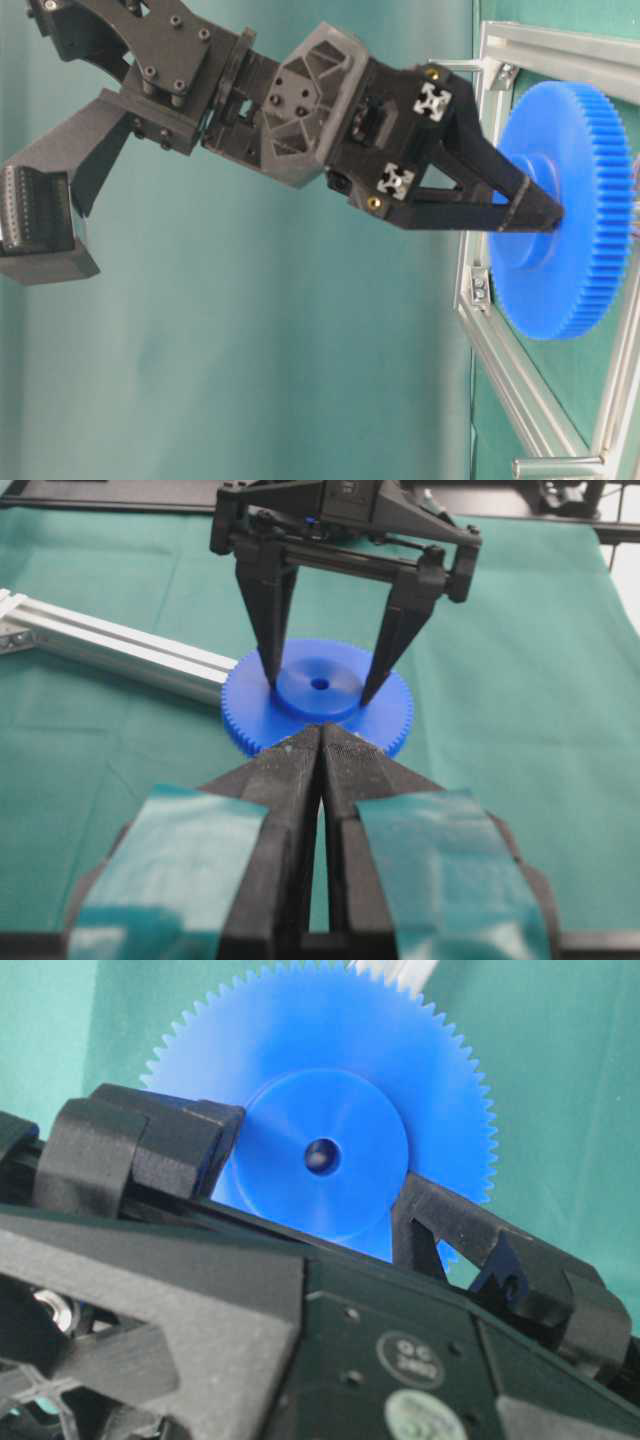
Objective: Find the location of the shaft and insert the gear.
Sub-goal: 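Push the gear onto the shaft with the right gripper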
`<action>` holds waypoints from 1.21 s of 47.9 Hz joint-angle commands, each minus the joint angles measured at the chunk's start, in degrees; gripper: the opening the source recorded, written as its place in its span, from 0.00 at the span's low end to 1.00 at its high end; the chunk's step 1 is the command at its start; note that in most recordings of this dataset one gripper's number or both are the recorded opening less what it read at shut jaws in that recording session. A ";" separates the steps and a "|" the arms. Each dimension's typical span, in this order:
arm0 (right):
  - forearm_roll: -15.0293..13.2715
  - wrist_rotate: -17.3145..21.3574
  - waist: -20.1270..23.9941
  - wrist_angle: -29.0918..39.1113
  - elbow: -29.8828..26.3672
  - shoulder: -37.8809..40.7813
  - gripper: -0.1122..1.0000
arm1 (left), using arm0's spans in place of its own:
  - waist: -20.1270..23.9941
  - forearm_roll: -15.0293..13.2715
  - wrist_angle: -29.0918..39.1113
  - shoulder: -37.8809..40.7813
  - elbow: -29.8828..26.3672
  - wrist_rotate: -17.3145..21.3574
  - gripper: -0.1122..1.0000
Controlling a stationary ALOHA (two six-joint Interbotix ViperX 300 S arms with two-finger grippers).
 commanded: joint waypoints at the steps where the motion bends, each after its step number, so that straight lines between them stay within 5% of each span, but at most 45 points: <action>1: 0.62 0.26 0.18 -0.18 -0.70 -0.70 0.72 | 0.00 -0.18 -0.35 0.62 -1.32 -0.09 0.11; 15: 1.23 4.92 0.09 0.53 -0.62 -0.44 0.72 | 0.00 -0.09 -0.35 0.53 -1.41 -0.18 0.11; 58: 1.23 5.36 0.18 -2.64 -0.18 3.69 0.72 | 0.09 -0.09 -0.26 0.53 -1.32 -0.18 0.11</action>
